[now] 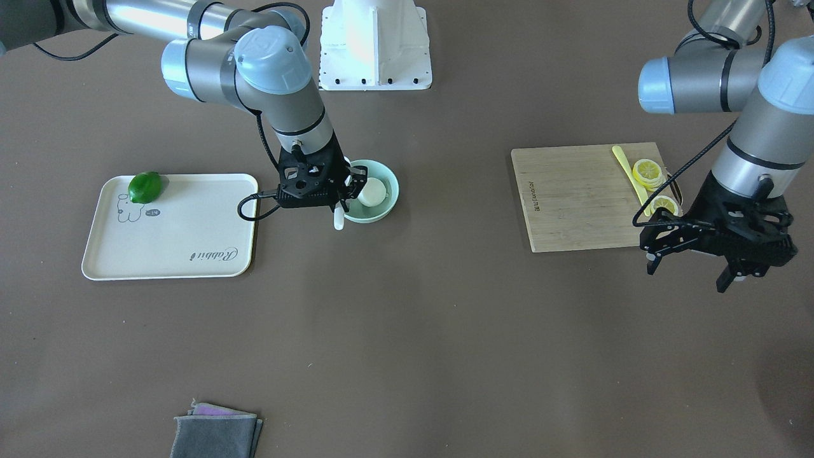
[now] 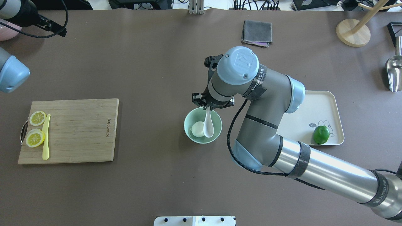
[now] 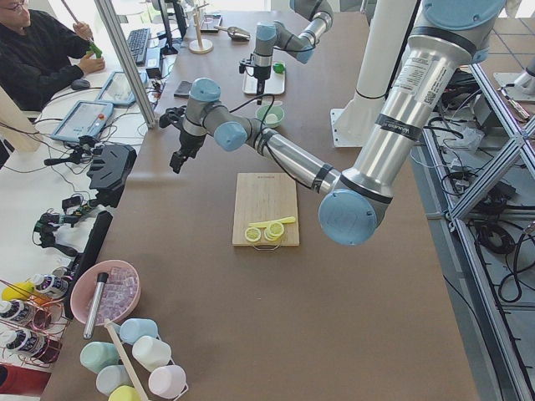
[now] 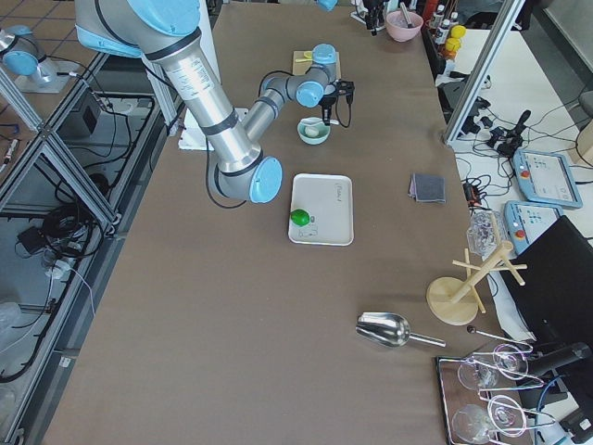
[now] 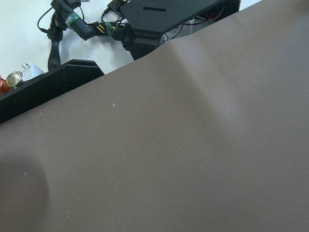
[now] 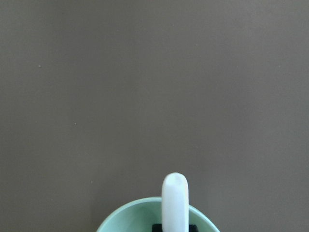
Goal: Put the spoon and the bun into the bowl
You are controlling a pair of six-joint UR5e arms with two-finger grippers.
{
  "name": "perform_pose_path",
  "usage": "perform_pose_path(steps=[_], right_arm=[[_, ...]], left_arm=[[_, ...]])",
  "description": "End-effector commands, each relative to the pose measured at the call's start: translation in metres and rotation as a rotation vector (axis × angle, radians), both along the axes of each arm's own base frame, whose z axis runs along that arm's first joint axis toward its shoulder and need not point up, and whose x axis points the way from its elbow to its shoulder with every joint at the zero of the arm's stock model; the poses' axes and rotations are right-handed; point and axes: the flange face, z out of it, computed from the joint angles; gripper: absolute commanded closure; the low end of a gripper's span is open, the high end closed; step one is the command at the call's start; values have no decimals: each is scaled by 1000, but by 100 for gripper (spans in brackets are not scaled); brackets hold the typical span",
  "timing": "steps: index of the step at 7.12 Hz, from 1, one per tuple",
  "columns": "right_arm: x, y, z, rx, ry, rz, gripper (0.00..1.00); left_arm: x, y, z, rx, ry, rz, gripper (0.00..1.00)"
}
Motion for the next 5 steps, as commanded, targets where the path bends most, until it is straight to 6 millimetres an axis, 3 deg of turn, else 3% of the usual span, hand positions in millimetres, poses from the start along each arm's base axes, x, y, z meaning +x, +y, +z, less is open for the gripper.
perform_pose_path(steps=[1,2,3,4,5], right_arm=[[-1,2,-3,7,-5,-7,0],[9,-7,-4,35,-4,-14,0],[41,-35,5,44,4,-21,0],[95,-70,30,3,14,-19,0],[157,-86,69,55,36,-43,0]], left_arm=[[-2,-1,0,-1,1,-5,2],[-2,-1,2,1,-4,0,2],[-4,5,16,25,4,4,2],[-8,10,35,47,12,-3,2],[-24,6,39,39,11,-24,2]])
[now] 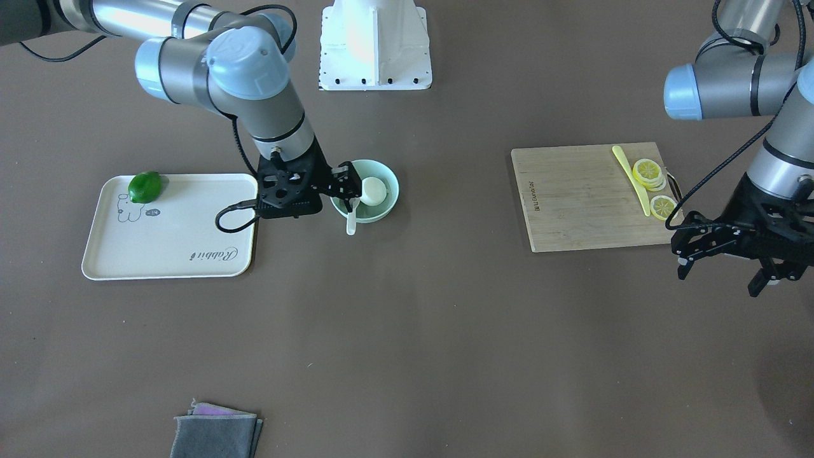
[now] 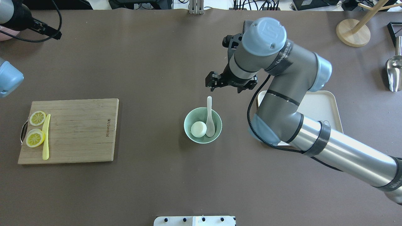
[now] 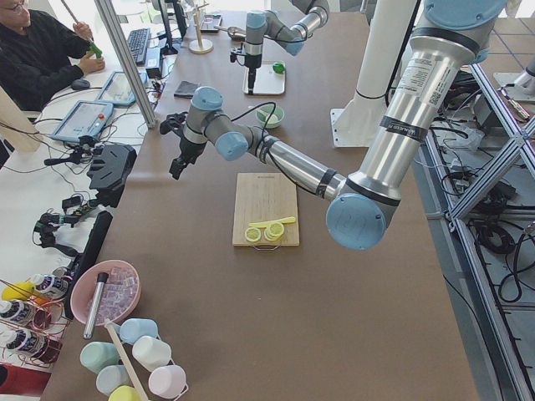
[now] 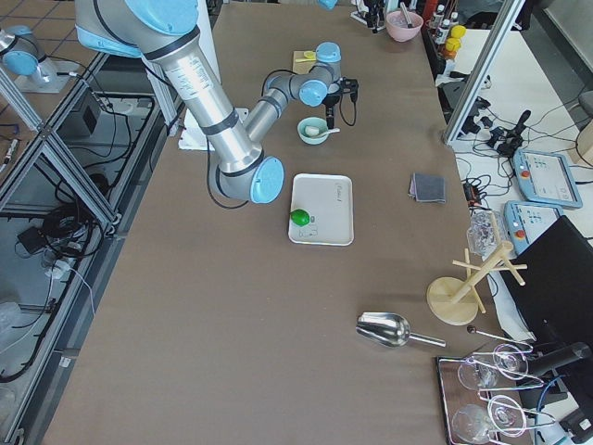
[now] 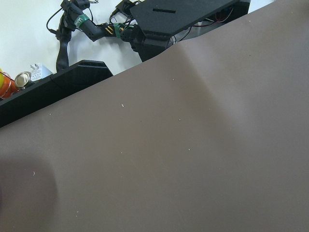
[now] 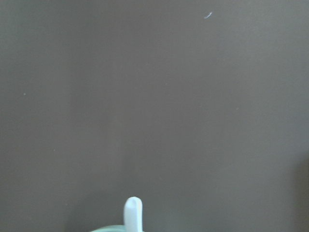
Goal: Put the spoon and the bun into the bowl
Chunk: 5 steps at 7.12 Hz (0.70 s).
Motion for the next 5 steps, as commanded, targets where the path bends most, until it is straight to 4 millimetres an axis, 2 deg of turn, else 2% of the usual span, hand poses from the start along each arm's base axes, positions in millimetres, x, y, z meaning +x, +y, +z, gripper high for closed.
perform_pose_path(steps=[1,2,3,4,5], right_arm=[[136,-35,98,94,81,-48,0],[190,-25,154,87,136,-23,0],[238,-32,183,78,178,23,0],[283,-28,233,66,264,-25,0],[343,-35,275,70,386,-128,0]], left_arm=[[-20,5,30,-20,-13,-25,2],[-37,7,45,-48,-23,-47,2],[-66,9,61,-79,-28,-86,2],[-101,18,92,-134,-34,-125,2],[-145,19,106,-124,-41,-124,2]])
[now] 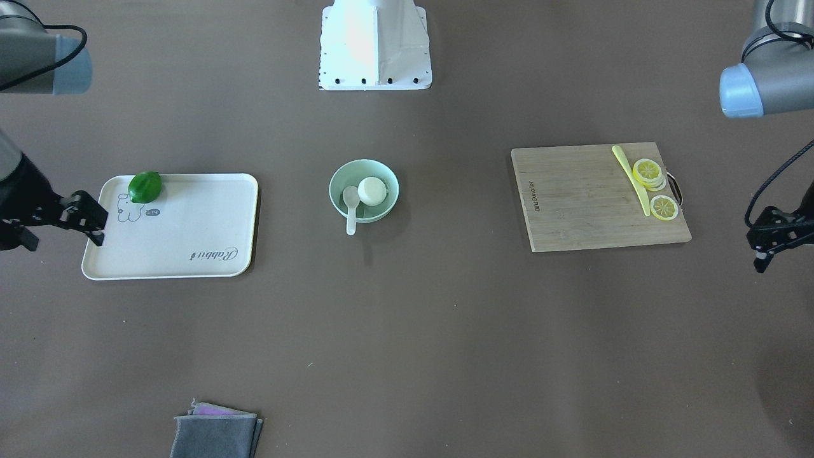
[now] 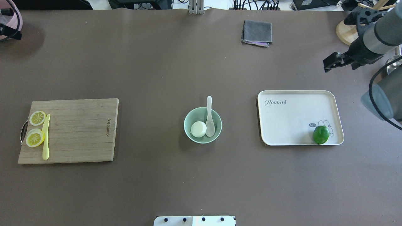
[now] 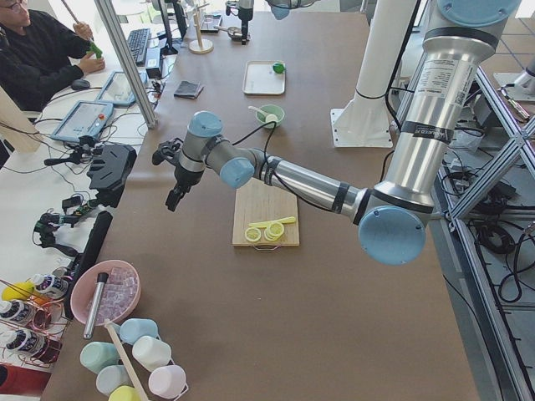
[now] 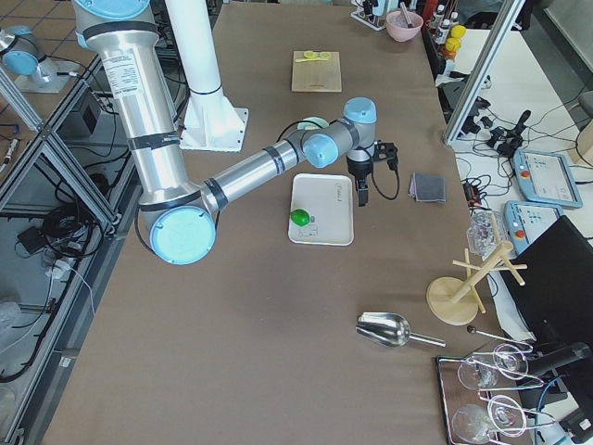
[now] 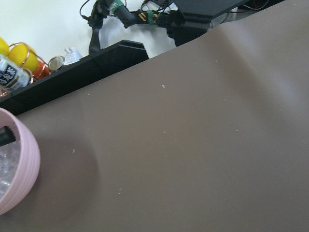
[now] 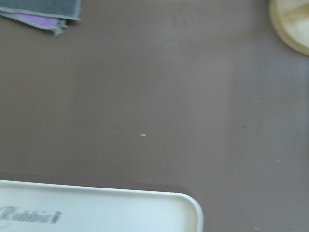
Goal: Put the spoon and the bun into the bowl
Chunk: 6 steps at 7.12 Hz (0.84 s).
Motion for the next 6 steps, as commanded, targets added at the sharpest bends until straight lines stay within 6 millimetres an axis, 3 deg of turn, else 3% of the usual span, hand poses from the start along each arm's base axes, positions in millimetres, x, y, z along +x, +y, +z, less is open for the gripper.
perform_pose_path(steps=[1,2,3,5,6], right_arm=[[116,3,60,-50,129,-190,0],[149,19,70,-92,71,-200,0],[155,47,101,-156,-7,-197,0],[165,66,103,-171,-64,-177,0],[168,79,123,-213,-60,-174,0]], left_arm=[[-76,17,48,-47,11,69,2],[-101,24,60,-86,16,45,2],[-110,35,77,-120,18,31,2],[-113,53,95,-204,113,64,2],[-116,71,118,-246,118,61,2]])
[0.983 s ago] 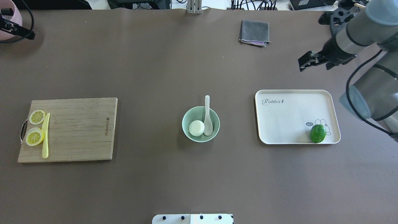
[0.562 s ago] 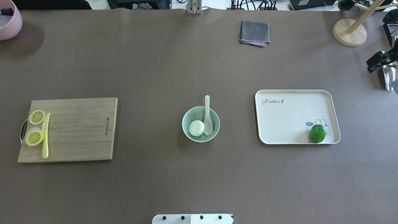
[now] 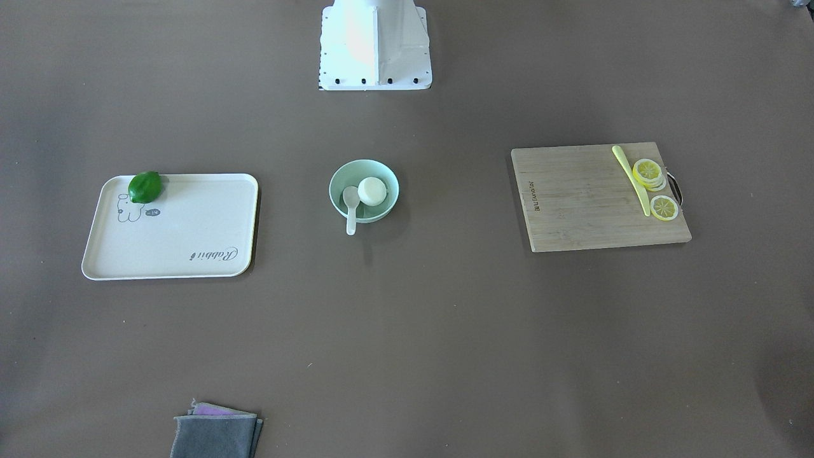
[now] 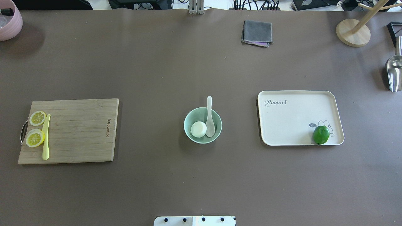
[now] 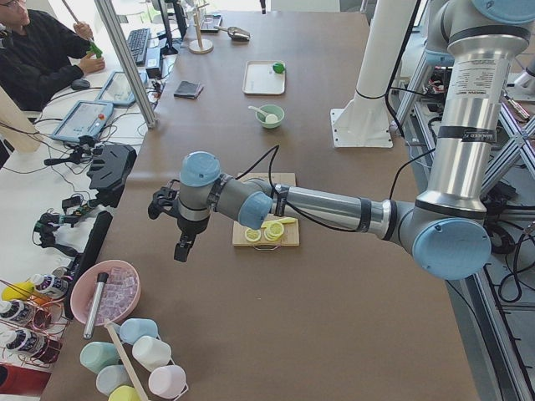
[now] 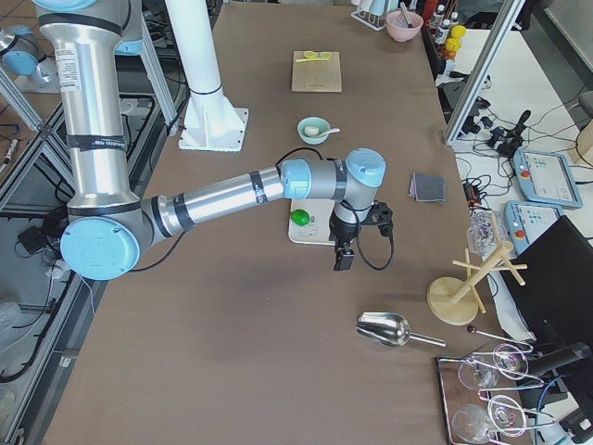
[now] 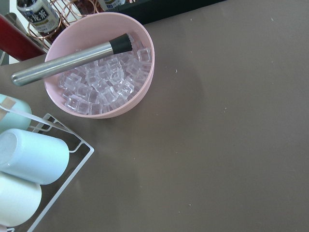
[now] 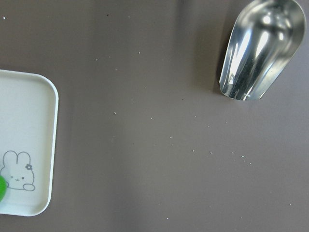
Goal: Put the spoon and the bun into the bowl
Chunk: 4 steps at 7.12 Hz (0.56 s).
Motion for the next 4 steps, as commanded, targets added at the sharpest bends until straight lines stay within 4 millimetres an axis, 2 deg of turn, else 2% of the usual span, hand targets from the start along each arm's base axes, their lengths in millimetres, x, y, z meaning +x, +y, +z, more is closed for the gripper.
perform_pose_path(steps=[1,2,4], right_arm=[[3,20,24,-53,-23,8,0],[2,20,24,-55,-25,10,0],[2,17,29,-61,-22,9,0]], left_arm=[[-7,39,41,-85,26,0,2],[-17,54,52,-107,24,-19,2],[-24,55,55,-119,25,-34,2]])
